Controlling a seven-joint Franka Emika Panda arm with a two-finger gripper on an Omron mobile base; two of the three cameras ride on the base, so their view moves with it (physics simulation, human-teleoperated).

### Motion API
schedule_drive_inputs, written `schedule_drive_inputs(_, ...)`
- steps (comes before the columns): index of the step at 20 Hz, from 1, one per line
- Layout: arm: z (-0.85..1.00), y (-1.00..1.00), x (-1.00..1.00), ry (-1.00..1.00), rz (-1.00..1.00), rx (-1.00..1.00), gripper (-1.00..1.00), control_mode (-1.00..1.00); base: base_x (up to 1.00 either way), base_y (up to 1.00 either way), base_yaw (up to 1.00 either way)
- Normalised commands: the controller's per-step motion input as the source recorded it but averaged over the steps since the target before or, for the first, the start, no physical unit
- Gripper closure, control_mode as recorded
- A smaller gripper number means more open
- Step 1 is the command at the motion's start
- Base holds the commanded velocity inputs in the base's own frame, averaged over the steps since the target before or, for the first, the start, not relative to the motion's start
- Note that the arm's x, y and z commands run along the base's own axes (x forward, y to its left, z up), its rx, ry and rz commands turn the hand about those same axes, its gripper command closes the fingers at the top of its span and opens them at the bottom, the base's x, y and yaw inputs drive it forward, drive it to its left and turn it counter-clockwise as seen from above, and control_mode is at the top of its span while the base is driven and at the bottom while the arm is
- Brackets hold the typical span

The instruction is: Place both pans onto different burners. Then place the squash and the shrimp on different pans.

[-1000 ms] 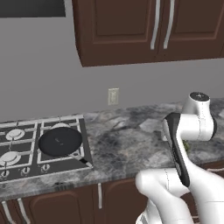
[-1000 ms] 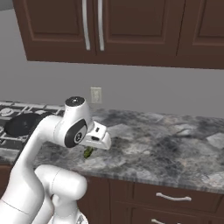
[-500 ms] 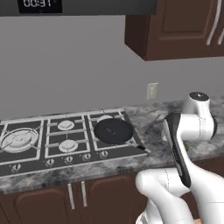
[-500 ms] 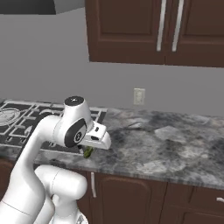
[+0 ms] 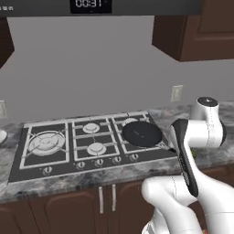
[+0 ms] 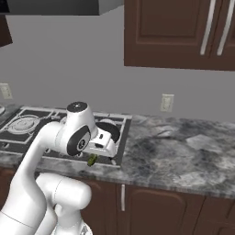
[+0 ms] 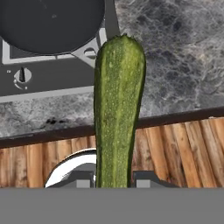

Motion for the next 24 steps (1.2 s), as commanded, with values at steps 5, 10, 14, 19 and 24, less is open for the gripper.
schedule_drive_inputs(5, 0.00, 0.00, 0.00, 0.00, 0.00, 0.00, 1.00, 1.00, 0.12, 0.47, 0.05)
schedule_drive_inputs(10, 0.00, 0.00, 0.00, 0.00, 0.00, 0.00, 1.00, 1.00, 0.31, 0.37, 0.05)
schedule_drive_inputs(14, 0.00, 0.00, 0.00, 0.00, 0.00, 0.00, 1.00, 1.00, 0.44, 0.22, 0.00)
schedule_drive_inputs(19, 0.00, 0.00, 0.00, 0.00, 0.00, 0.00, 1.00, 1.00, 0.42, 0.18, 0.00)
schedule_drive_inputs(24, 0.00, 0.04, 0.25, 0.00, 0.00, 0.00, 1.00, -1.00, 0.30, 0.11, 0.00)
